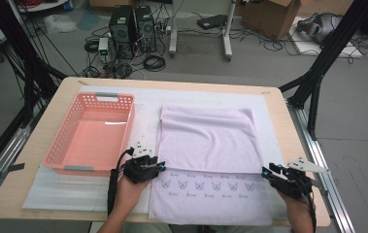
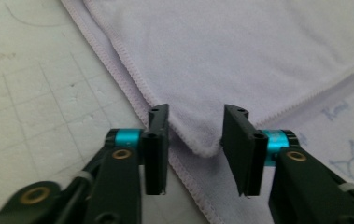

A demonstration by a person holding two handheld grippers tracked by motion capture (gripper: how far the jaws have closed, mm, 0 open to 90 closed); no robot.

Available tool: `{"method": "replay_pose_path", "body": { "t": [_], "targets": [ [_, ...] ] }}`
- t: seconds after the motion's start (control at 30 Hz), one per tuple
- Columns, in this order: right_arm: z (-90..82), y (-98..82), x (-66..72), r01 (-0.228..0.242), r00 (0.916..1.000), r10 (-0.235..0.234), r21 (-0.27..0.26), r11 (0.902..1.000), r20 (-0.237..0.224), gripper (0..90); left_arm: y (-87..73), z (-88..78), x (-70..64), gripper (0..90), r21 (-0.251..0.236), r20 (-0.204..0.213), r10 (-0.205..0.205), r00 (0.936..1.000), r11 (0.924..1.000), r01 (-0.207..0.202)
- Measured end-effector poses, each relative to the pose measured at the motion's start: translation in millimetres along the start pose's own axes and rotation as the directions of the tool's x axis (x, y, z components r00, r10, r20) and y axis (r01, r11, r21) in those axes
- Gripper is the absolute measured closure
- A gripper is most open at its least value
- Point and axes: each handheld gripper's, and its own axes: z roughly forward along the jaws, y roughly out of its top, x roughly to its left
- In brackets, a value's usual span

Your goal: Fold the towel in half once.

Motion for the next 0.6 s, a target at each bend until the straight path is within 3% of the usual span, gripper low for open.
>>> {"method": "replay_pose_path", "body": {
  "t": [0.1,0.17,0.3,0.37,0.43,0.5,0.6],
  "targets": [
    [0.9,-2.6,0.9,0.005,1.0000,-0.005,0.018,0.9998,0.002,59.4,-0.5,0.8,-3.8,80.0,0.007,0.005,0.033,0.9994,0.9994,-0.033],
    [-0.3,-2.4,-0.1,-0.017,0.9997,0.018,0.009,0.9998,-0.017,58.5,-0.1,0.4,-4.7,83.1,0.006,0.002,0.037,0.9993,0.9993,-0.037],
    [8.7,-2.3,3.2,0.029,0.9993,-0.029,0.017,0.9994,-0.022,55.5,-0.9,-1.1,-5.6,85.1,-0.004,0.011,0.028,0.9995,0.9996,-0.028],
    [14.7,-3.8,3.6,0.051,0.9980,-0.050,0.028,0.9983,-0.039,63.7,-0.7,-2.6,-5.3,86.0,-0.009,0.017,0.024,0.9996,0.9997,-0.024],
    [17.7,-6.5,5.3,0.096,0.9944,-0.093,0.074,0.9926,-0.051,82.9,-0.8,-4.3,-4.8,86.4,-0.015,0.030,0.015,0.9994,0.9998,-0.014],
    [17.2,-8.0,5.3,0.127,0.9909,-0.123,0.078,0.9889,-0.055,86.3,-1.3,-6.5,-4.0,86.7,-0.025,0.048,0.007,0.9988,0.9997,-0.006],
    [12.7,-6.7,4.3,0.124,0.9907,-0.120,0.065,0.9901,-0.064,87.1,-1.8,-13.9,-2.9,86.8,-0.049,0.070,-0.009,0.9975,0.9987,0.012]
  ]
}}
